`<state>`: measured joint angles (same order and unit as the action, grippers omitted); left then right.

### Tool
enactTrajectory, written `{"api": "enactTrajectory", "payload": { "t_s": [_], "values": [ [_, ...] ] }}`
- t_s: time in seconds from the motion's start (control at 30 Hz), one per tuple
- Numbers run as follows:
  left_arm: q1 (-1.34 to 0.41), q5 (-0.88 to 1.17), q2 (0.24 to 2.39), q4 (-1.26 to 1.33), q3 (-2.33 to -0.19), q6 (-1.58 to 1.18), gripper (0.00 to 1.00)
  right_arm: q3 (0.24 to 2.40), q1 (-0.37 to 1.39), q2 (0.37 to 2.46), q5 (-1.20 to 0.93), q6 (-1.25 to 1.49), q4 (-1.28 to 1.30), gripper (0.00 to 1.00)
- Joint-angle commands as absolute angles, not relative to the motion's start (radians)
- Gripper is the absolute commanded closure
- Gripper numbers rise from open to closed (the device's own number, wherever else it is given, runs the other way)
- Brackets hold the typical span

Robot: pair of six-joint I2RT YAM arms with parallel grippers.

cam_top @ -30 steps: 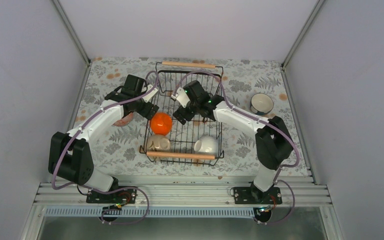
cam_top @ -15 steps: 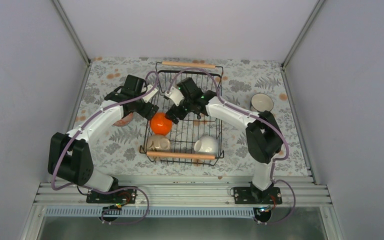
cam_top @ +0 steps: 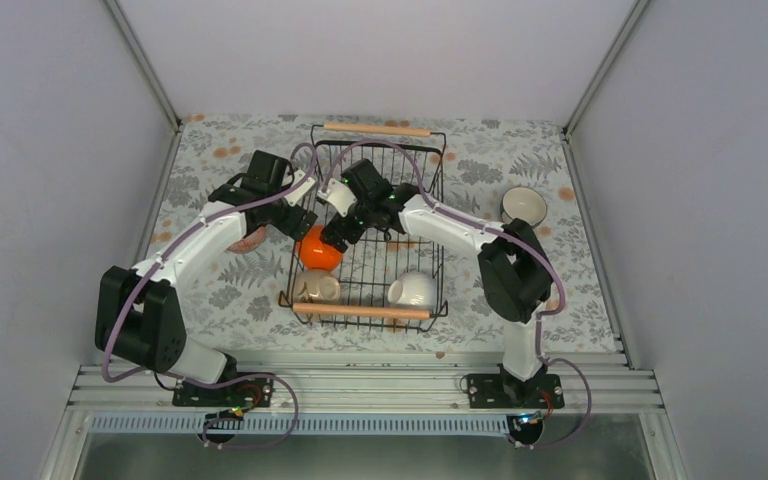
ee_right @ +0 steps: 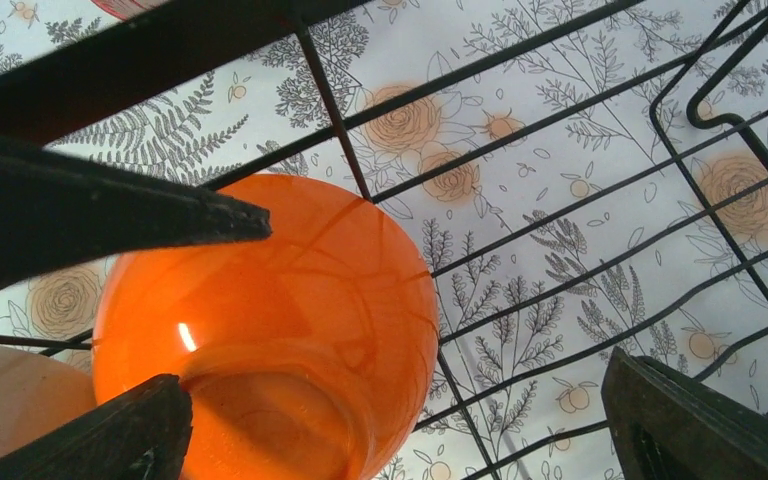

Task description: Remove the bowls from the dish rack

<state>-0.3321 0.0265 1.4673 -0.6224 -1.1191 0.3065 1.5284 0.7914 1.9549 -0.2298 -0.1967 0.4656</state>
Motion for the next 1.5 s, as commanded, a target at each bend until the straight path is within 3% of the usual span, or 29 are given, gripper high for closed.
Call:
{"api": "enactTrajectory", "payload": {
  "t_s": [0.0,0.63,1.1,1.47],
  "values": [
    [-0.325,0.002,1.441,-0.663,-1.096,0.333,0.00,1.567,0.806,1.977,-0.223,-0.191,0.455,0.00],
    [-0.325,0.014,1.443,-0.664,-1.095,0.334,0.00,1.602,0.819,2.005,-0.184,-0.207,0.457,0.00],
    [-0.323,0.026,1.434,-0.667,-1.088,0.334,0.00,1.491,0.817,1.971,0.024,-0.248,0.357,0.00],
    [-0.324,0.030,1.441,-0.671,-1.095,0.333,0.00,1.372,0.815,1.883,0.041,-0.262,0.364,0.00]
  ]
}}
